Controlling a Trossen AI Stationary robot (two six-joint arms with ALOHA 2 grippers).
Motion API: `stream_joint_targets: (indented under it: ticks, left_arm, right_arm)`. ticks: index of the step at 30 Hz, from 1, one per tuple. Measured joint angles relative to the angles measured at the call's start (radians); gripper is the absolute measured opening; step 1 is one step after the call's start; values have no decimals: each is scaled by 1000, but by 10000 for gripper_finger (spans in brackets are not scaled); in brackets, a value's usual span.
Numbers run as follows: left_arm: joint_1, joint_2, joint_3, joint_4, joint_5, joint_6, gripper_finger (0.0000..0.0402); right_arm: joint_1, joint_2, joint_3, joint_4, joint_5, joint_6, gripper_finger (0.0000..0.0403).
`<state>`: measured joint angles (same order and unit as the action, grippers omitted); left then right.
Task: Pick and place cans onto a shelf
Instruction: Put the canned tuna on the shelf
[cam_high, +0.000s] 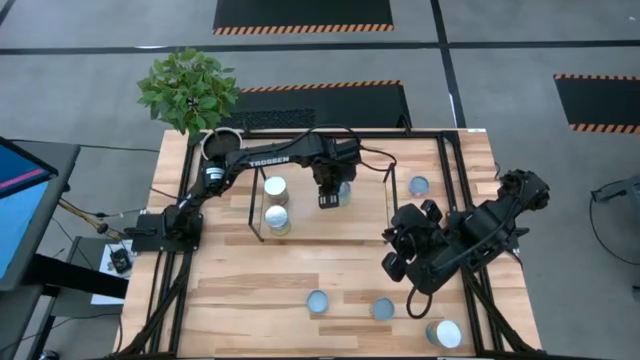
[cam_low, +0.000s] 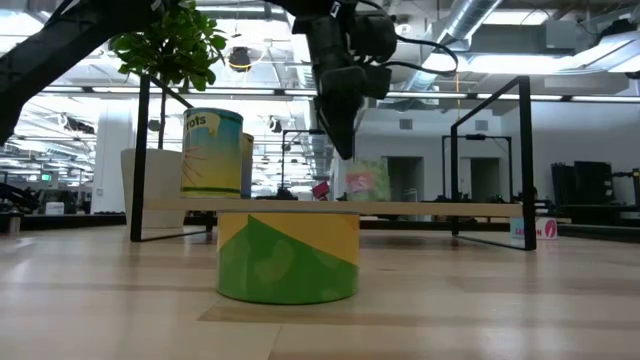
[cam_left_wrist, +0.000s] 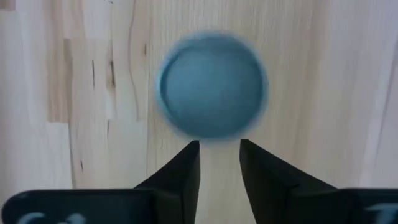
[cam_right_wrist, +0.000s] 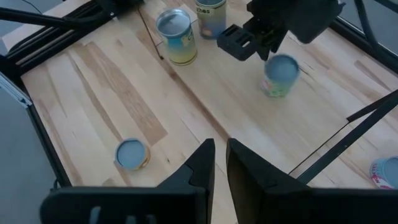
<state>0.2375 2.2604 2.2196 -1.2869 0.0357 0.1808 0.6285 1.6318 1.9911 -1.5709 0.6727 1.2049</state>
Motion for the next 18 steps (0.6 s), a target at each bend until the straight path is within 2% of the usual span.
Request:
stream_joint_targets:
  ticks: [5,9,11,18]
  left_arm:
    - [-12,-6,140,-152,51,-68,104]
    - [-65,-102,81,-233,74,-131,104]
    - [-104,-131,80,-297,41,-148,104]
    - [-261,-290,67,-278,-27,-183,105]
  right_arm:
    - [0,0,0,0,0,-8,65]
    - [0,0,0,0,-3,-9,66]
    - [0,0,0,-1,-8,-9,65]
    - [-8,1,0,0,-15,-66,65]
